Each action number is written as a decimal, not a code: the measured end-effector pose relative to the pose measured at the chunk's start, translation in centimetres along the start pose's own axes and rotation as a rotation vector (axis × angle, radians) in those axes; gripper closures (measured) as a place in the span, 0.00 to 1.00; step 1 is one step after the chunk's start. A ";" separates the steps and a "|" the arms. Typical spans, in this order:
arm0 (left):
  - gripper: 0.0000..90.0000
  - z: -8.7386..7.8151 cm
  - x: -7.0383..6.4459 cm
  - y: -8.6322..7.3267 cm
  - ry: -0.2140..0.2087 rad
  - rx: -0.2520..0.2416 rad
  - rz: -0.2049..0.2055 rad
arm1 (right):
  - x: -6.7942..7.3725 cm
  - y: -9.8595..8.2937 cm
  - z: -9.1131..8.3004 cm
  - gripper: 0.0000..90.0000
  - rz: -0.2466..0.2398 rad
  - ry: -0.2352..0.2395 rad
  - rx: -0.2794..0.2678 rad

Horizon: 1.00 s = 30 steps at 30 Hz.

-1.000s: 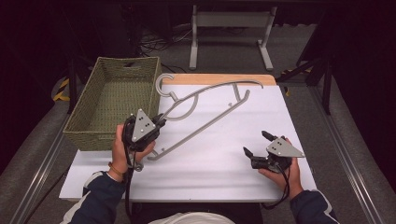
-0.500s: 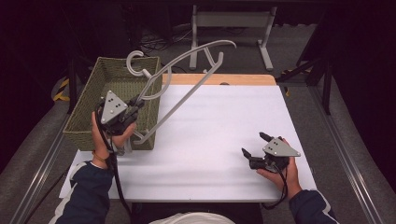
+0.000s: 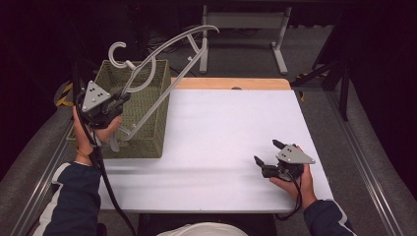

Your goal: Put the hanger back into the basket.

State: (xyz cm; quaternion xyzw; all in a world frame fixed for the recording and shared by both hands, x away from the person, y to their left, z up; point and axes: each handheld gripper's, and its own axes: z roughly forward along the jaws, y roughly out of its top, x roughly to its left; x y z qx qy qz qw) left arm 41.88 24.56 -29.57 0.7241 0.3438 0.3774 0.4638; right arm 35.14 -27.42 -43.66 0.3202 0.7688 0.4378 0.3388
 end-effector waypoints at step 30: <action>0.89 3.7 8.3 -3.8 0.062 0.207 -0.054 | 0.7 0.3 0.8 0.19 -0.045 -0.019 0.043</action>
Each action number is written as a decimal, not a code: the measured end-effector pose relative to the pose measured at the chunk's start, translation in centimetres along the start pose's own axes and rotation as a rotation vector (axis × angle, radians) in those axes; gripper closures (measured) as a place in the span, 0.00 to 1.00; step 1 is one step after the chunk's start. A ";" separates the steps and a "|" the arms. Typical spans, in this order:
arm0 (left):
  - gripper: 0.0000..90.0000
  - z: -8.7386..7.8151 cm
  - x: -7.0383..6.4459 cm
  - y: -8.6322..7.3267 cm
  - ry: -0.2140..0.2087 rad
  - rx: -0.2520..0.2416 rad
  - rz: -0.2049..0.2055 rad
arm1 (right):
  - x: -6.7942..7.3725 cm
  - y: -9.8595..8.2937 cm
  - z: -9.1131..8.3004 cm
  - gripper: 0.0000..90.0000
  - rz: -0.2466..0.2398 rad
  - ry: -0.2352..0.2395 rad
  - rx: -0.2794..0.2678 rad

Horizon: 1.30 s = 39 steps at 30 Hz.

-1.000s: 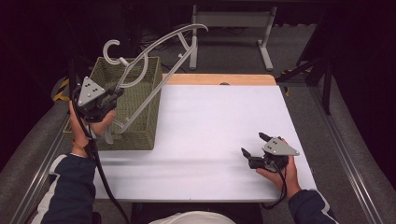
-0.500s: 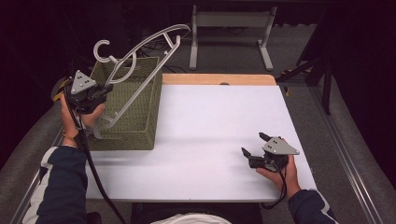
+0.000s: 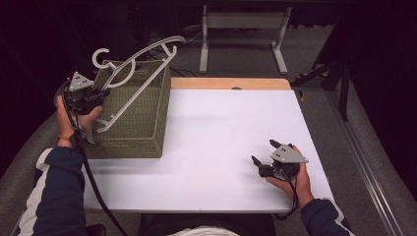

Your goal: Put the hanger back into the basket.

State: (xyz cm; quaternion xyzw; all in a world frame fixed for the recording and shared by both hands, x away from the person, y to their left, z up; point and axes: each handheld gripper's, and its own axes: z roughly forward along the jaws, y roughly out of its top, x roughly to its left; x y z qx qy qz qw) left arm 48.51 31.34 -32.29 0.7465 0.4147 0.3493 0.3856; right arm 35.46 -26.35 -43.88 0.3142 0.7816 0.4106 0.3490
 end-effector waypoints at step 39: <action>0.69 1.7 -0.2 -0.6 -0.027 0.096 0.019 | 1.0 0.6 0.4 0.20 -0.036 0.034 0.001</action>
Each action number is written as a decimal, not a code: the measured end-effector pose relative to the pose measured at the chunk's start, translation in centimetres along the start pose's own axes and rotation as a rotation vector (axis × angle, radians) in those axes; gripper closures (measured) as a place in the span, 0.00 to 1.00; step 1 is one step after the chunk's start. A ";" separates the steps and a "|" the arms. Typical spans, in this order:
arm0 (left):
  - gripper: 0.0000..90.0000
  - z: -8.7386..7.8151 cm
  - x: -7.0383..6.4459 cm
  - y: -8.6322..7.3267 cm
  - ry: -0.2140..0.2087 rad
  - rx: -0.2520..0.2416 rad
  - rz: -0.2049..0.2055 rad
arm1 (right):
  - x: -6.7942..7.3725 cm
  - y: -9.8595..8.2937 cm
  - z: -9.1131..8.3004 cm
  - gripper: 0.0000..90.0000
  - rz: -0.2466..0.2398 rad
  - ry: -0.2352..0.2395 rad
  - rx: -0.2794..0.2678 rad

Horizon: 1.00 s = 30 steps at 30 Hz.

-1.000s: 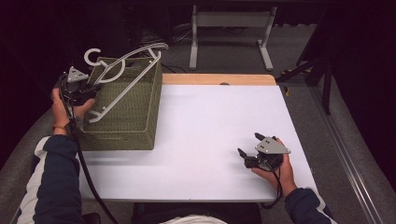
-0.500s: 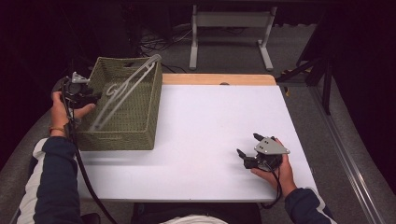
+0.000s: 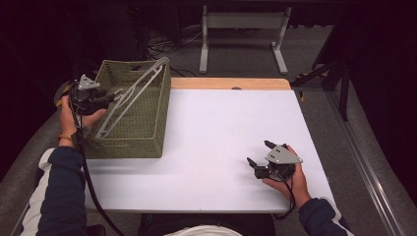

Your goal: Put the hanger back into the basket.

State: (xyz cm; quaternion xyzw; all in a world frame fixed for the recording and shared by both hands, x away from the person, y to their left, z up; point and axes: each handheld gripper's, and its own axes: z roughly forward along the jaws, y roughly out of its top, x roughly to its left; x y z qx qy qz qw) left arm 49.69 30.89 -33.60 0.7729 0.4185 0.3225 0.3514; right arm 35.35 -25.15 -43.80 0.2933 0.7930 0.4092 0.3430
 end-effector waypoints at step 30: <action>0.07 -3.4 -10.7 0.8 -0.231 -0.403 0.035 | 0.3 1.5 -0.7 0.20 0.046 0.009 -0.047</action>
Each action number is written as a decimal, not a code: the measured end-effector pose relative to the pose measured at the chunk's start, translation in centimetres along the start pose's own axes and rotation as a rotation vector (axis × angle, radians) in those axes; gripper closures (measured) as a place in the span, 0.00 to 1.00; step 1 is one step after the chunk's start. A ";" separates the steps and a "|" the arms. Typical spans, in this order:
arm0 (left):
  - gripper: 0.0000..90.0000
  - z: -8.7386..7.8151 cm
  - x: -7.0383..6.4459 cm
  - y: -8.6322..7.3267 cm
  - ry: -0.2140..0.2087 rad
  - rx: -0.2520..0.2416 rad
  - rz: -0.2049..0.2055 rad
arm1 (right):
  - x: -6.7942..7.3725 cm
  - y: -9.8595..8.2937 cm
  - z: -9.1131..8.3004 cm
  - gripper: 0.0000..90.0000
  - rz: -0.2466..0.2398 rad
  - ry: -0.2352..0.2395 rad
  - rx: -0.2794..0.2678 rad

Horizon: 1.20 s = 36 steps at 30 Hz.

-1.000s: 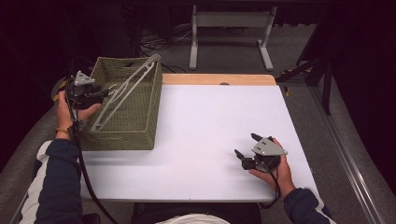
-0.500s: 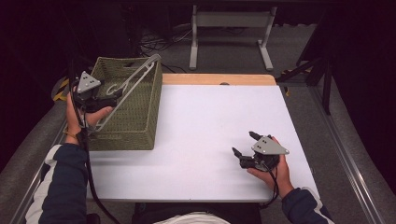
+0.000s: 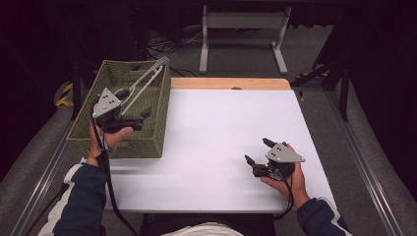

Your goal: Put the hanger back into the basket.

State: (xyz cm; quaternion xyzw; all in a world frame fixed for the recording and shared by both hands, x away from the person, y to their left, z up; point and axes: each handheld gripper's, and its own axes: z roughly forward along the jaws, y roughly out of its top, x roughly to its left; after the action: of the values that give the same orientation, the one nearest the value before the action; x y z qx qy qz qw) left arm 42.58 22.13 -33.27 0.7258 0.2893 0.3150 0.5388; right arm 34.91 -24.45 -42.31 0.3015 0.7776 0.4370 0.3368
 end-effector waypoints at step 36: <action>0.10 -0.8 -12.6 -7.5 -0.190 0.081 0.148 | 0.1 -0.3 -1.3 0.17 -0.007 0.029 -0.056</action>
State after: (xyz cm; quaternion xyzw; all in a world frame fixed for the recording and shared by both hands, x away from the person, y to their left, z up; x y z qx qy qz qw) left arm 33.39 14.87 -42.14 0.7929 0.1951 0.2716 0.5093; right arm 33.81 -25.10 -42.05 0.2831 0.7708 0.4617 0.3354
